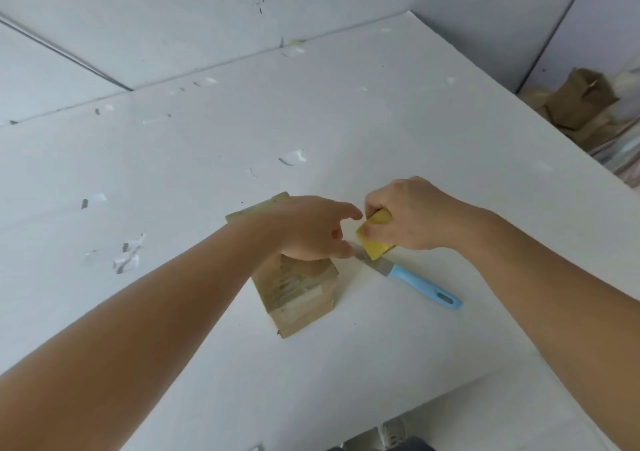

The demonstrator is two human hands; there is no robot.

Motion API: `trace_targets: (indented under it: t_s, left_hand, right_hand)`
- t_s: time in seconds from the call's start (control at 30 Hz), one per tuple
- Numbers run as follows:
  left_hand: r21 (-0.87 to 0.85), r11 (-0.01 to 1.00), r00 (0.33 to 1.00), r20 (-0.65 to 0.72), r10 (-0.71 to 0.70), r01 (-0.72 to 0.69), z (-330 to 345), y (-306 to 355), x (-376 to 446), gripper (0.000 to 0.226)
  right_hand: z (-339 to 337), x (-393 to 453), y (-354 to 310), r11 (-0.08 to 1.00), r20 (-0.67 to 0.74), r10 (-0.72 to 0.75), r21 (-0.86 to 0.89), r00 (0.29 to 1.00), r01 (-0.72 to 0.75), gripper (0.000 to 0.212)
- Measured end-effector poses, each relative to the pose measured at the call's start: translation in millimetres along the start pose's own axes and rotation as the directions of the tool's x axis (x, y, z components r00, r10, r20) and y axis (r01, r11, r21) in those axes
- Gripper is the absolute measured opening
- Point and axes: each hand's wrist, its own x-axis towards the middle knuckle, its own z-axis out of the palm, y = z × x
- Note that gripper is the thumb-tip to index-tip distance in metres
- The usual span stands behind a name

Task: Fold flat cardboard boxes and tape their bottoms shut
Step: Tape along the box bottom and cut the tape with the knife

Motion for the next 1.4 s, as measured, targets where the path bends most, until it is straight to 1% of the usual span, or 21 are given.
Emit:
trace_targets:
  t_s: [0.07, 0.13, 0.17, 0.23, 0.3, 0.43, 0.5, 0.57, 0.63, 0.67, 0.7, 0.73, 0.8, 0.87, 0.9, 0.97, 1.03, 1.07, 1.13, 1.27, 1.4]
  left_hand:
    - [-0.066, 0.998, 0.999, 0.037, -0.018, 0.020, -9.6, 6.2, 7.7, 0.044]
    - [-0.177, 0.984, 0.997, 0.074, -0.008, 0.022, -12.4, 10.4, 14.1, 0.022]
    - [-0.218, 0.976, 0.997, 0.075, -0.002, 0.018, -12.0, 11.2, 15.5, 0.014]
    - [-0.278, 0.961, 0.999, 0.046, -0.004, 0.017, -10.1, 10.4, 16.3, 0.013]
    - [-0.321, 0.946, 0.999, 0.026, -0.024, 0.031, -6.7, 5.3, 14.5, 0.014]
    - [-0.345, 0.936, 0.997, -0.002, -0.078, 0.073, -0.4, -2.6, 8.2, 0.012]
    - [-0.413, 0.908, 0.994, -0.055, -0.099, 0.068, 0.6, -1.8, 5.1, 0.012]
    - [-0.480, 0.876, 0.987, -0.111, -0.113, 0.046, 0.9, -0.3, 2.6, 0.012]
    - [-0.519, 0.854, 0.982, -0.145, -0.118, 0.026, 2.2, 0.0, 0.2, 0.012]
    - [-0.533, 0.846, 0.980, -0.158, -0.120, 0.018, 3.4, -0.3, -0.8, 0.012]
    - [-0.545, 0.838, 0.978, -0.169, -0.121, 0.010, 4.9, -1.0, -2.0, 0.012]
    - [-0.556, 0.831, 0.976, -0.181, -0.123, 0.001, 6.3, -1.5, -2.8, 0.014]
    - [-0.573, 0.819, 0.971, -0.204, -0.123, -0.016, 8.6, -2.3, -4.6, 0.016]
    - [-0.588, 0.808, 0.967, -0.223, -0.127, -0.030, 10.0, -2.3, -5.9, 0.016]
    - [-0.595, 0.803, 0.965, -0.230, -0.130, -0.033, 10.3, -2.1, -6.3, 0.017]
    - [-0.602, 0.798, 0.961, -0.238, -0.140, -0.033, 10.7, -1.7, -6.8, 0.017]
    - [-0.604, 0.797, 0.959, -0.241, -0.149, -0.028, 10.8, -1.2, -6.8, 0.018]
    - [-0.606, 0.795, 0.957, -0.245, -0.152, -0.029, 10.9, -0.9, -6.8, 0.018]
    - [-0.611, 0.791, 0.952, -0.259, -0.161, -0.033, 11.6, -0.8, -6.8, 0.017]
    - [-0.612, 0.790, 0.941, -0.282, -0.188, -0.025, 13.8, 0.2, -5.6, 0.016]
    - [-0.623, 0.782, 0.929, -0.298, -0.218, -0.017, 15.2, 0.8, -5.5, 0.016]
  right_hand:
    - [-5.5, -1.8, -1.9, 0.999, -0.032, -0.025, 0.043, 0.999, 0.026, 0.012]
    - [-9.1, -3.2, -3.6, 0.996, -0.061, -0.036, 0.077, 0.997, 0.041, 0.013]
    - [-9.6, -4.3, -4.1, 0.996, -0.078, -0.052, 0.066, 0.996, 0.057, 0.013]
    - [-8.0, -7.8, -2.6, 0.997, -0.129, -0.070, 0.024, 0.989, 0.074, 0.015]
    - [-2.3, -12.9, 1.7, 0.998, -0.186, -0.031, 0.043, 0.982, 0.040, 0.030]
    - [13.9, -28.1, 6.0, 0.969, -0.264, 0.127, 0.241, 0.956, -0.062, 0.076]
    - [25.1, -34.4, 7.4, 0.934, -0.299, 0.193, 0.348, 0.934, -0.082, 0.089]
    - [39.5, -39.6, 11.7, 0.870, -0.324, 0.291, 0.481, 0.900, -0.108, 0.095]
    - [56.8, -44.2, 17.2, 0.774, -0.284, 0.400, 0.614, 0.871, -0.156, 0.091]
    - [66.5, -46.4, 20.3, 0.732, -0.235, 0.441, 0.653, 0.866, -0.196, 0.085]
    - [76.1, -49.0, 23.6, 0.718, -0.181, 0.467, 0.649, 0.866, -0.252, 0.078]
    - [85.1, -52.0, 26.6, 0.741, -0.130, 0.474, 0.593, 0.871, -0.315, 0.073]
    - [99.9, -57.2, 30.0, 0.843, -0.058, 0.433, 0.380, 0.899, -0.381, 0.065]
    - [109.4, -57.9, 29.4, 0.911, -0.046, 0.381, 0.192, 0.923, -0.366, 0.048]
    - [111.8, -56.7, 27.9, 0.922, -0.058, 0.370, 0.141, 0.927, -0.359, 0.038]
    - [111.2, -53.4, 23.6, 0.922, -0.076, 0.379, 0.111, 0.922, -0.370, 0.023]
    - [105.0, -52.4, 20.8, 0.923, -0.068, 0.373, 0.125, 0.925, -0.363, 0.009]
    - [100.3, -53.6, 20.3, 0.926, -0.063, 0.360, 0.147, 0.931, -0.348, 0.006]
    - [87.3, -60.7, 20.1, 0.931, -0.050, 0.324, 0.192, 0.945, -0.310, 0.007]
    - [55.6, -81.5, 13.4, 0.944, -0.019, 0.271, 0.202, 0.962, -0.262, 0.021]
    - [25.0, -98.3, -3.6, 0.959, -0.084, 0.260, 0.142, 0.962, -0.246, 0.038]
